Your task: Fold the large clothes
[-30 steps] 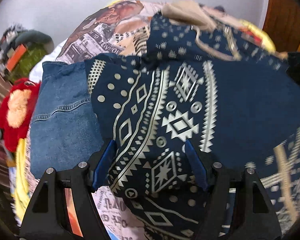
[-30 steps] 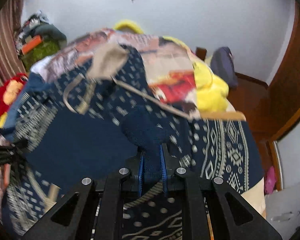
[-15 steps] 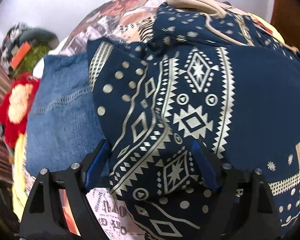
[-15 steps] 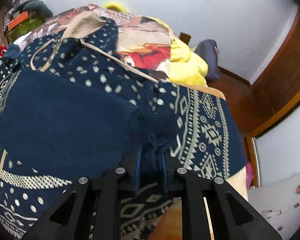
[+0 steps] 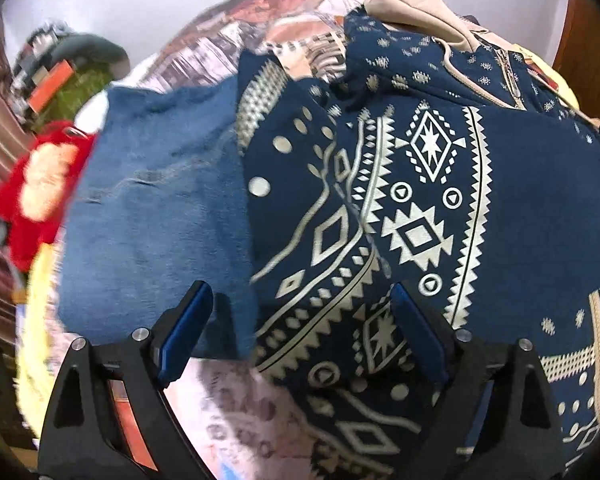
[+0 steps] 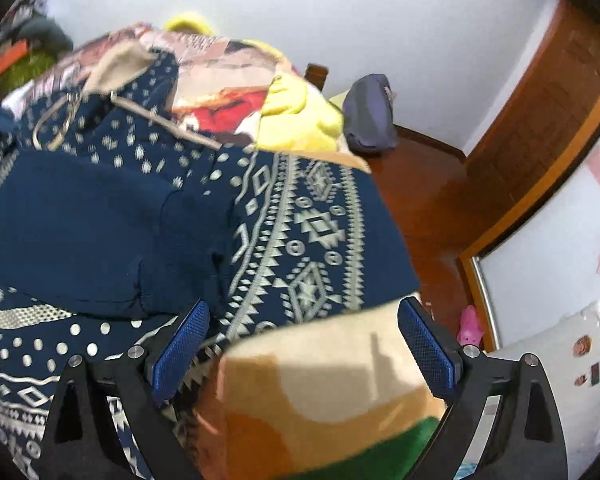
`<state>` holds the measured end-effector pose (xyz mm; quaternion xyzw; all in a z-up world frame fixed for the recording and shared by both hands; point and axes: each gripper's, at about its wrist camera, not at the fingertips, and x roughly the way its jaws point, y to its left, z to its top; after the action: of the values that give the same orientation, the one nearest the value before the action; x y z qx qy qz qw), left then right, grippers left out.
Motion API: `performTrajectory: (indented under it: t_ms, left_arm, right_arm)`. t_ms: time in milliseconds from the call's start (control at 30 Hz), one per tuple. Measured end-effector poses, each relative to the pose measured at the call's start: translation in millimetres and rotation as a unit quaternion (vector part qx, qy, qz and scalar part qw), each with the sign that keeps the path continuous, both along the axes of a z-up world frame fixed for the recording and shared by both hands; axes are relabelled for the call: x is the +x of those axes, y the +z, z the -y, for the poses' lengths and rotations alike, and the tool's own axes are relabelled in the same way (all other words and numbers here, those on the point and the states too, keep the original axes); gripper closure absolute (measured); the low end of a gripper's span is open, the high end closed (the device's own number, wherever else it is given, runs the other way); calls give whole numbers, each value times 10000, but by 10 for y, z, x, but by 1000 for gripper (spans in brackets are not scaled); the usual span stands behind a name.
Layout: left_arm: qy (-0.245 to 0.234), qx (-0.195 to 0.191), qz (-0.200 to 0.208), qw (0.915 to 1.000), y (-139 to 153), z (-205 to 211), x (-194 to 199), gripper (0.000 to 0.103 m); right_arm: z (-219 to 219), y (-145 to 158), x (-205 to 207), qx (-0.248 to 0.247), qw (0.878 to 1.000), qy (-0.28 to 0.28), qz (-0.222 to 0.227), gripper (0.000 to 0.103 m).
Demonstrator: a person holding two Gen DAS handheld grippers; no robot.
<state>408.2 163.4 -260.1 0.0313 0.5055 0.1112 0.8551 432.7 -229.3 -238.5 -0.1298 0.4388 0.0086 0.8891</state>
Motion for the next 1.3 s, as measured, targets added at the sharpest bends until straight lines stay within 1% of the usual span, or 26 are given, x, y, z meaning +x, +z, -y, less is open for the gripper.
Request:
performTrajectory:
  t_ms: [67,133,200,267,333,400,500,567,633,733,833,900,933,967,1033,1133,1167,1200,1267,1300]
  left_arm:
    - [-107,287,122,9995,138,52,-78,11]
    - [-241,447,256,9984,269,97,-122,11]
    - [-406,510,389,9971,410,166,-152,11]
    - [-591,523,530,9955,553,291,-151,11]
    - [-770,467,680,9936,700,431,-125,11]
    - [-907,343,772,9923,803,535,-54,11]
    - [-1107,-18,843,9903,884,762,75,11]
    - [-1235,-229,825,9887,885,923,186,11]
    - [-1314,-277,808,9876,851,1079,284,11]
    - [-1423,-388,732,9863,736,1245,433,11]
    - [-1471,-510,583,9861,583,1383,561,11]
    - [-1450,-548,480,9867,478,1435,639,11]
    - [-1441,-596,444,9868,433,1449,670,11]
    - [-1435,-645,419,9867,401,1454,691,11]
    - [-1430,-727,395,9863,351,1453,711,11]
    - [-1396,-817,396,9860,311,1420,713,11]
    - [-1372,-842,394,9862,300,1408,717,11]
    - [-1344,-866,394,9863,291,1395,720,11]
    - [-1287,-906,391,9868,284,1366,717,11]
    - [-1262,-922,395,9869,287,1350,713,11]
  right_arm:
    - [130,107,-47,271,9996,-70,26,9]
    - [272,214,-96,609,9980,-188,18,9]
    - [396,283,-95,953,9949,-324,-7,9]
    - [550,319,-86,1406,9886,-525,-84,9]
    - [718,335,-52,1858,9798,-705,-214,9]
    - [824,321,-27,2139,9728,-846,-286,9]
    - [988,266,62,2452,9624,-1106,-388,9]
    - [1106,190,139,2697,9535,-1257,-484,9]
    - [1216,91,218,2936,9432,-1435,-601,9]
    - [1378,-116,364,3304,9236,-1766,-810,10]
    - [1468,-268,483,3507,9124,-1892,-935,17]
    - [1504,-383,578,3651,9038,-1984,-1025,28]
    - [1516,-438,620,3740,8988,-2021,-1066,32]
    - [1530,-492,662,3806,8944,-2078,-1098,34]
    - [1544,-565,741,3953,8860,-2172,-1079,34]
    - [1575,-626,835,4060,8797,-2261,-1012,36]
    - [1573,-651,859,4057,8786,-2317,-992,42]
    - [1578,-669,876,4018,8790,-2373,-982,52]
    - [1559,-709,927,3857,8835,-2486,-940,62]
    - [1545,-706,935,3796,8864,-2501,-870,71]
